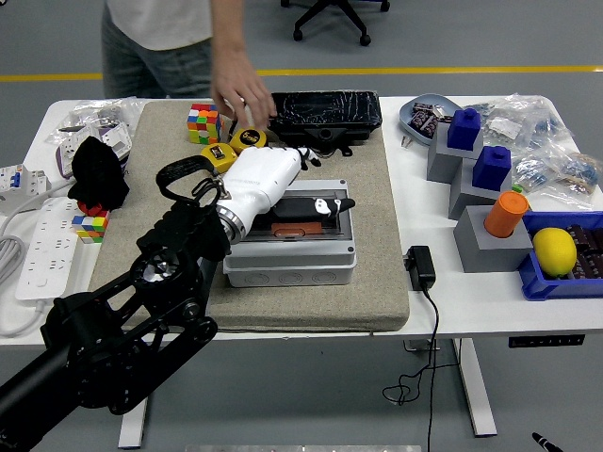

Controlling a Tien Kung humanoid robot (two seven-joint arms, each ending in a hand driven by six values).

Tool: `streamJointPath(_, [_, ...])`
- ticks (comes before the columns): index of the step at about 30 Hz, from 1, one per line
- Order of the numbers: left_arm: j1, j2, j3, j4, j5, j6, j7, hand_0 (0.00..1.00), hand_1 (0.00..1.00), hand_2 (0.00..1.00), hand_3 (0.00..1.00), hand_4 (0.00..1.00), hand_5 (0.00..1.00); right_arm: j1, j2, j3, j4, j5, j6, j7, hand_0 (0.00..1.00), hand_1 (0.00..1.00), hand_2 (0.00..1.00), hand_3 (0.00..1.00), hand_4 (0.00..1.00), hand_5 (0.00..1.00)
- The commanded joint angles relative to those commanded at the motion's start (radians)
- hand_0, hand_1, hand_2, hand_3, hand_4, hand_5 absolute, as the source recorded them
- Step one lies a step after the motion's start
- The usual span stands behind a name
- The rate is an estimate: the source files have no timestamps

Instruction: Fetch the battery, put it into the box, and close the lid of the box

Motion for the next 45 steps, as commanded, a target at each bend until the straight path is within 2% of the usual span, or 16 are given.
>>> streamJointPath(2, [0.031,-0.012,-0.069,-0.005,-0.012,0.078,-0.078,0.605,0.741,0.733,0.747,0.998,0.998,-0.002,0.001,0.004,0.0,-0.003,0.0,-0.001,0.811,0.721,0.715,0.732,0.998,0.942])
streamJointPath(5, [0.065,-0.025,-0.17,-0.002,-0.137,0.184,-0.204,0.605,0.741,0.733,0.747,0.998,0.998,-0.004,0.003,0.005,0.0,-0.004,0.0,-0.002,0.811,0.721,0.715,0.732,0.998,0.942])
streamJointPath(6, [0.078,-0.027,-0.205,0.0,-0.176,0.195,-0.243,0.815,0.876,0.838,0.82,0.998,0.998,-0.005,0.004,0.005,0.0,-0.004,0.0,-0.002,0.81,0.721,0.715,0.732,0.998,0.941])
streamJointPath(11, [0.122,-0.01,-0.364,0.016,-0.378,0.164,-0.442,0.815,0.876,0.838,0.82,0.998,0.998,-0.005,0.006,0.006,0.0,-0.004,-0.001,-0.001,0.81,0.721,0.715,0.732,0.998,0.941])
streamJointPath(12, [0.129,-0.005,-0.388,0.022,-0.423,0.157,-0.481,0.895,0.946,0.932,0.905,0.998,0.998,-0.005,0.006,0.004,0.0,-0.003,0.0,-0.001,0.811,0.721,0.715,0.732,0.998,0.941])
streamJointPath(16, [0.17,0.01,-0.477,0.065,-0.592,0.117,-0.564,0.895,0.946,0.932,0.905,0.998,0.998,-0.008,0.008,0.004,0.0,-0.004,-0.001,-0.001,0.811,0.721,0.715,0.732,0.998,0.941])
streamJointPath(22, [0.261,0.017,-0.586,0.143,-0.846,0.05,-0.569,0.923,0.974,0.959,0.946,0.998,0.998,-0.017,0.013,0.008,0.0,-0.012,0.0,-0.004,0.811,0.721,0.714,0.732,0.998,0.941])
streamJointPath(29, [0.343,-0.003,-0.649,0.189,-1.133,0.054,-0.544,0.931,0.983,0.96,0.949,0.998,0.998,-0.019,0.015,-0.003,0.0,-0.007,-0.001,-0.001,0.81,0.721,0.715,0.732,0.998,0.942])
streamJointPath(30, [0.349,-0.003,-0.653,0.191,-1.172,0.054,-0.54,0.921,0.966,0.922,0.927,0.998,0.998,-0.019,0.015,-0.006,0.0,-0.005,-0.001,-0.001,0.811,0.721,0.715,0.732,0.998,0.942])
streamJointPath(33, [0.363,-0.001,-0.653,0.196,-1.278,0.05,-0.516,0.921,0.966,0.922,0.927,0.998,0.998,-0.021,0.015,-0.009,0.0,-0.004,-0.001,-0.003,0.811,0.721,0.715,0.732,0.998,0.942])
streamJointPath(35, [0.369,-0.003,-0.652,0.191,-1.219,0.053,-0.482,0.921,0.966,0.922,0.927,0.998,0.998,-0.025,0.017,-0.003,0.0,-0.009,-0.001,-0.005,0.811,0.721,0.715,0.732,0.998,0.942])
streamJointPath(36, [0.371,-0.004,-0.65,0.187,-1.181,0.055,-0.47,0.851,0.889,0.845,0.881,0.998,0.998,-0.026,0.017,-0.002,0.0,-0.01,-0.002,-0.005,0.813,0.721,0.715,0.732,0.998,0.942])
streamJointPath(39, [0.376,-0.01,-0.637,0.177,-1.068,0.04,-0.445,0.851,0.889,0.845,0.881,0.998,0.998,-0.027,0.017,0.021,0.0,-0.028,-0.001,0.003,0.813,0.721,0.715,0.732,0.998,0.942])
streamJointPath(41, [0.38,-0.014,-0.624,0.172,-1.039,0.042,-0.457,0.851,0.889,0.845,0.881,0.998,0.998,-0.025,0.016,0.048,0.0,-0.047,0.003,0.014,0.813,0.721,0.715,0.732,0.998,0.942])
streamJointPath(42, [0.383,-0.02,-0.618,0.169,-1.039,0.053,-0.472,0.768,0.799,0.765,0.787,0.998,0.998,-0.025,0.017,0.073,0.0,-0.035,0.004,0.03,0.92,0.783,0.732,0.74,0.998,0.981])
streamJointPath(45, [0.394,-0.036,-0.608,0.155,-1.045,0.081,-0.511,0.768,0.799,0.765,0.787,0.998,0.998,-0.027,0.02,0.135,0.0,0.062,0.008,0.075,0.92,0.783,0.732,0.74,0.998,0.981])
